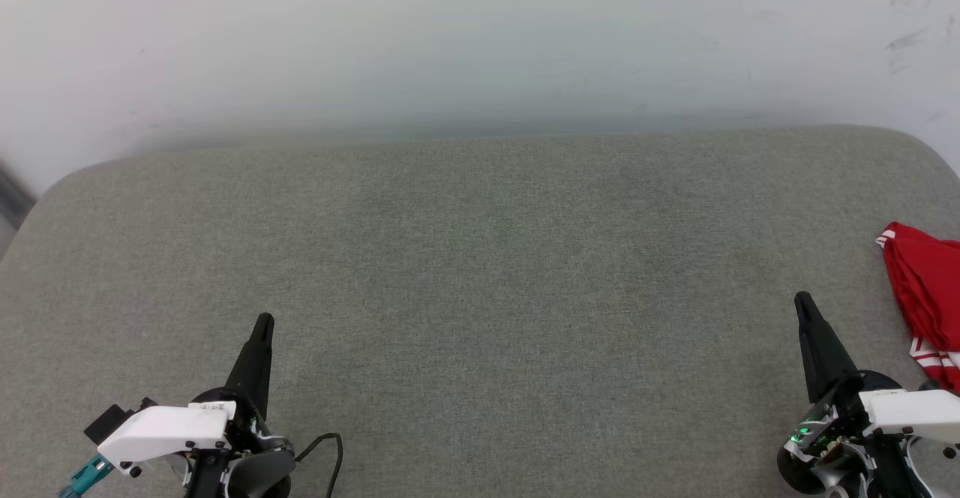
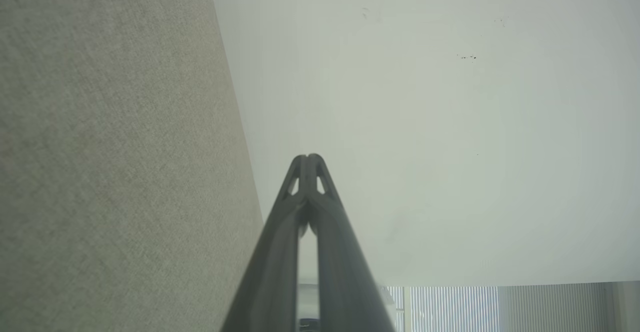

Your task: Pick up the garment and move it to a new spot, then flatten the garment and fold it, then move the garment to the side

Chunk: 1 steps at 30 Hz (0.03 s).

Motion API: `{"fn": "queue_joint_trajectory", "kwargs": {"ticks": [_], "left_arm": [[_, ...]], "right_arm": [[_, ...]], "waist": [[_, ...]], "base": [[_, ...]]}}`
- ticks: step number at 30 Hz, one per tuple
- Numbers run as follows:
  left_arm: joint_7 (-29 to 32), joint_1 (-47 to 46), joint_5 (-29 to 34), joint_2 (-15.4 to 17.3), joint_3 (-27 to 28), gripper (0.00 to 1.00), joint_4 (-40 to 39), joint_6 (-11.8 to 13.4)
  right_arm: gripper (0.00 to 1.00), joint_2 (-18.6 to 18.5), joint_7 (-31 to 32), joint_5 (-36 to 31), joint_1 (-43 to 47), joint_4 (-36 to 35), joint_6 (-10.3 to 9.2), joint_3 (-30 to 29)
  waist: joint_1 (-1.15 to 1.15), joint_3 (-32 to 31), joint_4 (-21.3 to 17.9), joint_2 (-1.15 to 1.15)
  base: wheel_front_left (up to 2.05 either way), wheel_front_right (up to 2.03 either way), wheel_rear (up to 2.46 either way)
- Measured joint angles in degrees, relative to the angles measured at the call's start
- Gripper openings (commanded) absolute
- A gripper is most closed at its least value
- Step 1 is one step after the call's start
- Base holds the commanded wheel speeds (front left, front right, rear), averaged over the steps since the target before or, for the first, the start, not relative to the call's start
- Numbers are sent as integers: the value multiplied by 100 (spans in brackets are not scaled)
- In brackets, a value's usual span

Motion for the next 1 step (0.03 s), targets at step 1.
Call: {"fn": "queue_joint_trajectory", "kwargs": {"ticks": [1], "left_arm": [[1, 0, 1, -1, 2, 0, 0, 1]], "right_arm": [[0, 2, 0, -8, 0, 0, 0, -1]], "waist": [[0, 0, 0, 0]], "base": [[0, 0, 0]]}}
